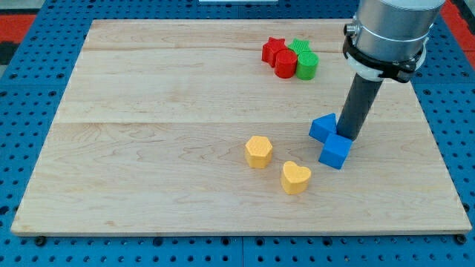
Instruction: Push the yellow heart slightly up
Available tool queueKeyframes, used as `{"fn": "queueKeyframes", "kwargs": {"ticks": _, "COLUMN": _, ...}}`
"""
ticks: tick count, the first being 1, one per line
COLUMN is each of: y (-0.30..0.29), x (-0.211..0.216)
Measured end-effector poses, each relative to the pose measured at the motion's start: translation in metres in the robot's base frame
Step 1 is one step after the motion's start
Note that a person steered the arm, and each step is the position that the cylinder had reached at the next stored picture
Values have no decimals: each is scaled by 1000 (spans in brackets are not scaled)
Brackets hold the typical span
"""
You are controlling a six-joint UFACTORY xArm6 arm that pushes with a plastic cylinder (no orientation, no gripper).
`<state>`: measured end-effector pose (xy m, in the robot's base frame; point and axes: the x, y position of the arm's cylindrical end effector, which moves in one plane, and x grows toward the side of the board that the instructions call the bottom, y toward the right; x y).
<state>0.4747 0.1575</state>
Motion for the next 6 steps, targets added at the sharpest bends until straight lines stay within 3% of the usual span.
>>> {"fn": "queueKeyframes", "kwargs": {"ticks": 1, "y": 32, "x": 13}}
{"fn": "queueKeyframes", "kwargs": {"ticks": 3, "y": 33, "x": 103}}
{"fn": "queueKeyframes", "kwargs": {"ticks": 6, "y": -100, "x": 101}}
